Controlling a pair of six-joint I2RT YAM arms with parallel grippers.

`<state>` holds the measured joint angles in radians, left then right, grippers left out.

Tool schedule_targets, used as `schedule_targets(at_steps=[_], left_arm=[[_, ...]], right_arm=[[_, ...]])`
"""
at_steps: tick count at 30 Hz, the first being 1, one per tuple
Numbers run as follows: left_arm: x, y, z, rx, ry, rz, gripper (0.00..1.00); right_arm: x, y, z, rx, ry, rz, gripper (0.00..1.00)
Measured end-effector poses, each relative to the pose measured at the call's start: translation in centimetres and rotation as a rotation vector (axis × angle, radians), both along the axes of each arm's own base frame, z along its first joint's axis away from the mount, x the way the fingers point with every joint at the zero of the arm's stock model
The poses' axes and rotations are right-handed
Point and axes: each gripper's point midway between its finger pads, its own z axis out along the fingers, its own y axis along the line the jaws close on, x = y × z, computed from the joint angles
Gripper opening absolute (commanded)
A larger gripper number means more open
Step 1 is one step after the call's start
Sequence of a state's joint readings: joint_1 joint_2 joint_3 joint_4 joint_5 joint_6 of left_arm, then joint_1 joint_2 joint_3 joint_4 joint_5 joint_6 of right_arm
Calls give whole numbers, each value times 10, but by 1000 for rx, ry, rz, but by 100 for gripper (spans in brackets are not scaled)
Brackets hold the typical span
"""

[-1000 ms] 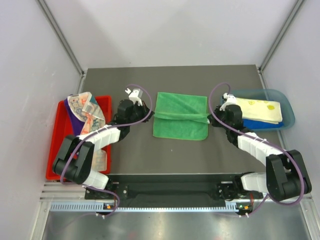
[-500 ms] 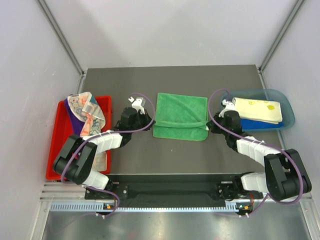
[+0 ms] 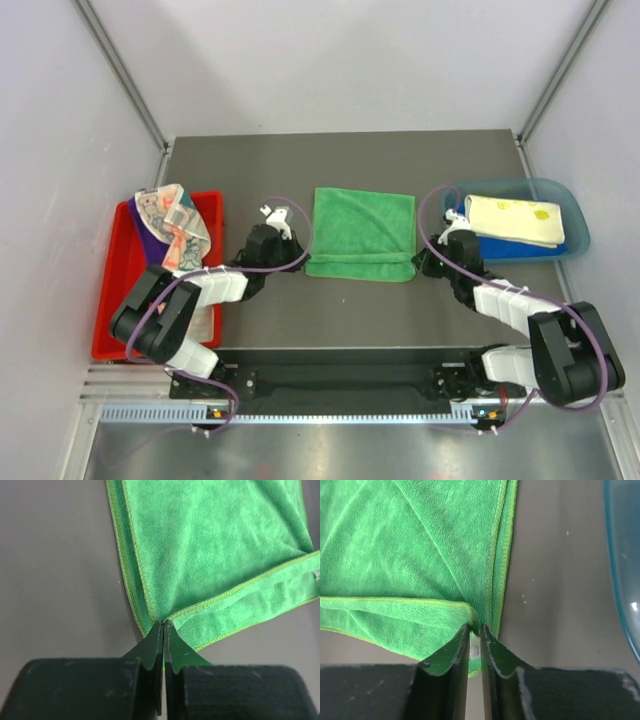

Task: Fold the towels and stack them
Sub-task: Fold the towel

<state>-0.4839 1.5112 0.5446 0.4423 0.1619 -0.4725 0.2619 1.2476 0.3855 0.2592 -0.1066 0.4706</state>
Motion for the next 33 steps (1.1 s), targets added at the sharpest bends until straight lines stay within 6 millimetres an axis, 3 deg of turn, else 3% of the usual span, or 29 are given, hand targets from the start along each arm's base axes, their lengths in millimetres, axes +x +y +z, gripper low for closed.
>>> schedule_targets(at_steps=[13, 18, 25, 29, 33], left_arm=[[-16, 5, 3, 0, -9, -1, 23], [-16, 5, 10, -5, -21, 1, 33], [-19, 5, 11, 6, 9, 0, 33], [-14, -9, 17, 7, 13, -17, 33], [-14, -18, 10, 36, 50, -23, 35]], right_arm=[[-5, -5, 28, 19, -60, -33, 32], [-7, -10, 27, 0, -45, -55, 34], [10, -7, 29, -16, -15, -60, 41], [15, 1, 25, -25, 3, -43, 42], [15, 10, 20, -41, 25, -21, 43]])
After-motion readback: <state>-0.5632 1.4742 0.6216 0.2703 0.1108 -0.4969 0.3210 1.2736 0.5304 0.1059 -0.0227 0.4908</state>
